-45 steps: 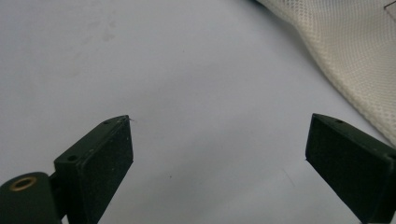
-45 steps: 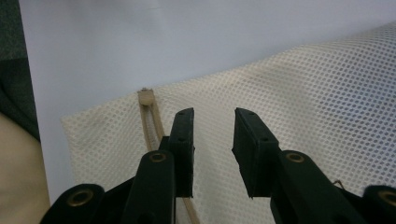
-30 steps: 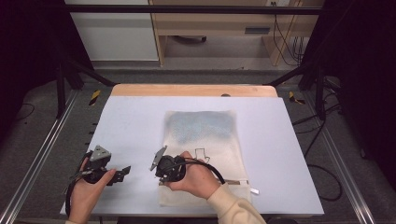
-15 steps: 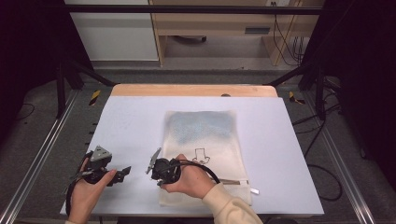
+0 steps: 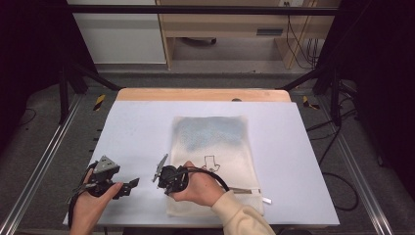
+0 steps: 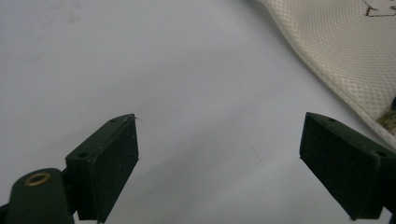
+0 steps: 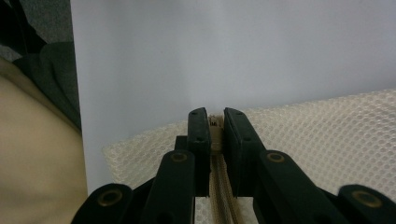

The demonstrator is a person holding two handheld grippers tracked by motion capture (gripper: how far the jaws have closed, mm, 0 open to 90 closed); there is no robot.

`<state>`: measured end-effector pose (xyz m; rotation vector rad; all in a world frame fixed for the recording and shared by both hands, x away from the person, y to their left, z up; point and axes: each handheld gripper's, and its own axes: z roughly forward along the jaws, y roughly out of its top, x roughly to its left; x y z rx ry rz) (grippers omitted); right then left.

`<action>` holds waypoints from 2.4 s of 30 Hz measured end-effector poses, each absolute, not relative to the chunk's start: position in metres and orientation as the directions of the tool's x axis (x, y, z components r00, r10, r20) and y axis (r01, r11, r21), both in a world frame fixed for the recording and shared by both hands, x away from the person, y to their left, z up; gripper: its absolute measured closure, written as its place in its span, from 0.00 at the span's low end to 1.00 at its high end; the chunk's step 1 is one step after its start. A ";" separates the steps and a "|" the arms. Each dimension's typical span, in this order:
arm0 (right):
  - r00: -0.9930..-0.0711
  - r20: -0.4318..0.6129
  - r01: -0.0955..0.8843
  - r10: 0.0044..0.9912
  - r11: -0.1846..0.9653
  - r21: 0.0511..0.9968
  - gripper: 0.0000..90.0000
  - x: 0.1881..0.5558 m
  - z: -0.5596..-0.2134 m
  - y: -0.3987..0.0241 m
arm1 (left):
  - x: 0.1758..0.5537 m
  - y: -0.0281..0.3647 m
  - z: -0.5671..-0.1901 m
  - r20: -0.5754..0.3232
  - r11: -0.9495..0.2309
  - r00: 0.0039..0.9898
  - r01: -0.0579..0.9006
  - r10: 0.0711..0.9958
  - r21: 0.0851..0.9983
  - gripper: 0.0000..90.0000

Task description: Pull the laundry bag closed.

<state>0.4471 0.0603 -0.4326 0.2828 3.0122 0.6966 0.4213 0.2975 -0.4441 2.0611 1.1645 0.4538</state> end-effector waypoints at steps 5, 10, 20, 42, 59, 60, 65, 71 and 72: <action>-0.985 0.001 0.153 0.171 0.879 0.452 0.91 0.448 -0.423 0.059 | 0.417 0.296 -0.442 -0.063 -0.341 0.552 0.596 0.831 0.727 0.12; -0.985 -0.004 0.148 0.171 0.867 0.476 0.91 0.448 -0.414 0.054 | 0.414 0.290 -0.440 -0.109 -0.359 0.596 0.610 0.796 0.707 0.12; -0.983 0.007 0.164 0.185 0.850 0.501 0.91 0.450 -0.411 0.045 | 0.404 0.269 -0.436 -0.124 -0.411 0.673 0.576 0.729 0.706 0.10; -0.984 0.002 0.154 0.177 0.847 0.509 0.91 0.449 -0.416 0.044 | 0.402 0.214 -0.452 -0.267 -0.375 0.712 0.606 0.650 0.701 0.10; -0.984 -0.017 0.143 0.180 0.836 0.530 0.91 0.448 -0.410 0.043 | 0.408 0.202 -0.465 -0.326 -0.369 0.707 0.639 0.628 0.675 0.24; -0.984 -0.018 0.143 0.180 0.836 0.530 0.91 0.448 -0.410 0.043 | 0.409 0.203 -0.466 -0.341 -0.363 0.707 0.643 0.620 0.674 0.25; -0.984 -0.019 0.141 0.179 0.835 0.532 0.91 0.448 -0.409 0.042 | 0.414 0.204 -0.469 -0.383 -0.350 0.705 0.658 0.598 0.667 0.30; -0.983 -0.017 0.146 0.184 0.832 0.536 0.91 0.448 -0.408 0.041 | 0.417 0.202 -0.471 -0.415 -0.333 0.706 0.664 0.573 0.669 0.34; -0.983 -0.018 0.145 0.183 0.832 0.536 0.91 0.448 -0.408 0.041 | 0.417 0.201 -0.471 -0.424 -0.325 0.704 0.667 0.570 0.670 0.35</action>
